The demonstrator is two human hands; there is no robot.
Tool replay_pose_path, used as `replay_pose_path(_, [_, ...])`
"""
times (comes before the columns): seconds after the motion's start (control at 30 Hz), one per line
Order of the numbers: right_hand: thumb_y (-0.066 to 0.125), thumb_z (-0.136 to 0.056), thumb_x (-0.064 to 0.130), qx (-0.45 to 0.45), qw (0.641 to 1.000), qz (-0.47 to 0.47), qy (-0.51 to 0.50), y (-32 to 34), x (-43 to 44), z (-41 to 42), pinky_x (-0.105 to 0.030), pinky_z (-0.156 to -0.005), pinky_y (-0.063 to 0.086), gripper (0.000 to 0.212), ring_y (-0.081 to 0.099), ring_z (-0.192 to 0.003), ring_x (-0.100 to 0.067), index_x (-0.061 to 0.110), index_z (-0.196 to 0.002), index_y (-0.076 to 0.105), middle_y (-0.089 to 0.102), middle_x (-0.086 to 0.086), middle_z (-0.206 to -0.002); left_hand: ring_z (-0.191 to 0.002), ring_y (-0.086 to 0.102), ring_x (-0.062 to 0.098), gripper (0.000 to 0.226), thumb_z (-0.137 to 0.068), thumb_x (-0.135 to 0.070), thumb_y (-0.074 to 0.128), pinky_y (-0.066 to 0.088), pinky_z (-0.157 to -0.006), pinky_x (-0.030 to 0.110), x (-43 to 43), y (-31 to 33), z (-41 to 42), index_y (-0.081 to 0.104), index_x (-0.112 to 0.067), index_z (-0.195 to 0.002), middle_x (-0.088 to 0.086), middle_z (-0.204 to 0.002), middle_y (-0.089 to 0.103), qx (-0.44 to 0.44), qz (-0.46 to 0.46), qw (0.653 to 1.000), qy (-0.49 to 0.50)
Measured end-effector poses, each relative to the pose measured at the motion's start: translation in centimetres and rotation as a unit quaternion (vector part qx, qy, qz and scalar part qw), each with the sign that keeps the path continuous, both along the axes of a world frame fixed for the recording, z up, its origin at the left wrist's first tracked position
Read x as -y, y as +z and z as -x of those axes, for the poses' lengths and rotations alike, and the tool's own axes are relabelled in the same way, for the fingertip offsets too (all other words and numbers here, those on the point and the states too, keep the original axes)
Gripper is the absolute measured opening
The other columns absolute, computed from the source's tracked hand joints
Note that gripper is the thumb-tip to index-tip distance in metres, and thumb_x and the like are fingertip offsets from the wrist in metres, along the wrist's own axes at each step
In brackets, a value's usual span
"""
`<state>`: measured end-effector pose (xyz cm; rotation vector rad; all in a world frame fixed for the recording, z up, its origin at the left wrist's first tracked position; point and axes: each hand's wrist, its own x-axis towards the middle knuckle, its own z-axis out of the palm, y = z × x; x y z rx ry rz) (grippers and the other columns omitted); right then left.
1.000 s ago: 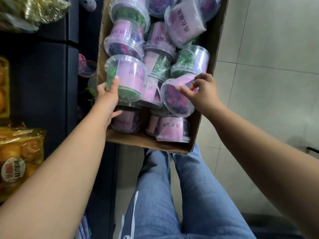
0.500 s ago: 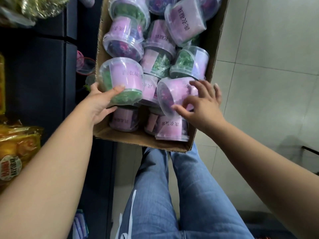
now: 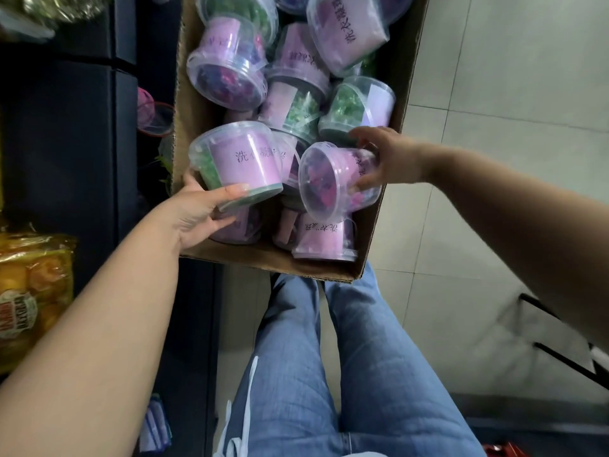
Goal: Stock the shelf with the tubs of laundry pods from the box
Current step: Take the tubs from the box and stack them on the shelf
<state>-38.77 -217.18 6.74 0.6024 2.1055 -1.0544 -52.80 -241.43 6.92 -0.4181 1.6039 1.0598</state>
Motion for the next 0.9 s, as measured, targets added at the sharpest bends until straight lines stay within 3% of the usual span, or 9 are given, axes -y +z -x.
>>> replay_pose_path(0.1, [0.071, -0.068, 0.054, 0.026, 0.992, -0.065, 0.107, -0.1, 0.3, 1.2, -0.036, -0.112, 0.026, 0.089, 0.032, -0.132, -0.029, 0.015, -0.14, 0.035, 0.034, -0.011, -0.142, -0.103, 0.054, 0.013, 0.109, -0.062, -0.002, 0.075, 0.042, -0.092, 0.043, -0.1, -0.1, 0.2, 0.01, -0.039, -0.141, -0.01, -0.124, 0.047, 0.003, 0.002, 1.0, -0.016])
replay_pose_path(0.17, [0.065, -0.065, 0.065, 0.015, 0.987, -0.102, 0.126, 0.1, 1.3, 1.7, -0.039, -0.11, 0.028, 0.089, 0.034, -0.129, -0.031, 0.012, -0.132, 0.041, 0.038, -0.013, -0.138, -0.101, 0.055, 0.013, 0.109, -0.061, -0.002, 0.075, 0.043, -0.088, 0.042, -0.1, -0.2, 0.1, 0.011, -0.038, -0.141, -0.012, -0.117, 0.049, -0.001, 0.003, 1.0, -0.015])
replay_pose_path(0.27, [0.063, -0.067, 0.066, 0.045, 0.998, -0.041, 0.022, -0.1, 3.4, 1.6, -0.034, -0.106, 0.03, 0.097, 0.038, -0.129, -0.029, 0.007, -0.137, 0.029, 0.037, -0.013, -0.142, -0.104, 0.056, 0.014, 0.092, -0.076, 0.002, 0.064, 0.042, -0.094, 0.044, -0.2, -0.3, -0.1, 0.012, -0.039, -0.141, -0.007, -0.125, 0.05, -0.001, -0.002, 1.0, 0.001])
replay_pose_path(0.37, [0.06, -0.071, 0.066, 0.084, 0.994, 0.031, -0.064, -0.8, 4.9, 1.7, -0.033, -0.109, 0.028, 0.102, 0.035, -0.135, -0.027, 0.008, -0.144, 0.02, 0.033, -0.011, -0.148, -0.099, 0.059, 0.014, 0.087, -0.079, 0.007, 0.059, 0.047, -0.085, 0.042, -0.3, -0.2, -0.2, 0.017, -0.038, -0.14, -0.005, -0.125, 0.053, 0.011, -0.003, 1.0, -0.001])
replay_pose_path(0.53, [0.056, -0.075, 0.065, 0.113, 0.981, 0.099, -0.121, -0.8, 4.6, 1.6, -0.033, -0.112, 0.023, 0.095, 0.031, -0.138, -0.024, 0.009, -0.145, 0.027, 0.032, -0.008, -0.15, -0.089, 0.062, 0.013, 0.077, -0.081, -0.002, 0.06, 0.052, -0.067, 0.035, -0.9, -0.6, -0.7, 0.02, -0.032, -0.139, -0.002, -0.119, 0.057, 0.015, 0.006, 0.999, 0.031])
replay_pose_path(0.6, [0.054, -0.074, 0.068, 0.118, 0.982, 0.075, -0.129, -0.9, 4.4, 1.1, -0.032, -0.106, 0.03, 0.094, 0.041, -0.129, -0.026, 0.004, -0.14, 0.034, 0.041, -0.01, -0.142, -0.089, 0.062, 0.012, 0.074, -0.083, -0.017, 0.064, 0.048, -0.072, 0.036, -1.5, -0.8, -1.0, 0.019, -0.031, -0.14, -0.005, -0.114, 0.059, 0.017, 0.012, 0.998, 0.064])
replay_pose_path(0.67, [0.055, -0.071, 0.071, 0.104, 0.976, 0.05, -0.183, -0.7, 4.2, 0.4, -0.033, -0.096, 0.041, 0.091, 0.053, -0.112, -0.026, 0.002, -0.131, 0.046, 0.053, -0.011, -0.125, -0.103, 0.059, 0.016, 0.08, -0.079, -0.028, 0.069, 0.041, -0.085, 0.04, -2.3, -1.1, -1.3, 0.02, -0.028, -0.142, -0.003, -0.12, 0.057, 0.024, 0.012, 0.995, 0.096])
replay_pose_path(0.8, [0.064, -0.067, 0.068, 0.03, 0.913, 0.083, -0.398, 0.1, 2.9, -1.1, -0.039, -0.093, 0.05, 0.076, 0.063, -0.098, -0.023, 0.006, -0.112, 0.058, 0.064, -0.01, -0.111, -0.125, 0.046, 0.026, 0.062, -0.082, -0.013, 0.065, 0.039, -0.093, 0.038, -3.4, -1.0, -1.9, 0.026, -0.019, -0.13, 0.017, -0.134, 0.046, 0.002, 0.022, 0.993, 0.118])
replay_pose_path(0.9, [0.07, -0.059, 0.066, -0.037, 0.885, 0.054, -0.462, 0.8, 2.5, -0.8, -0.031, -0.088, 0.049, 0.086, 0.06, -0.101, -0.019, 0.008, -0.12, 0.052, 0.061, -0.007, -0.116, -0.128, 0.039, 0.026, 0.081, -0.064, -0.021, 0.068, 0.038, -0.091, 0.04, -3.6, -0.7, -1.8, 0.029, -0.023, -0.135, 0.019, -0.143, 0.034, 0.038, -0.002, 0.992, 0.12])
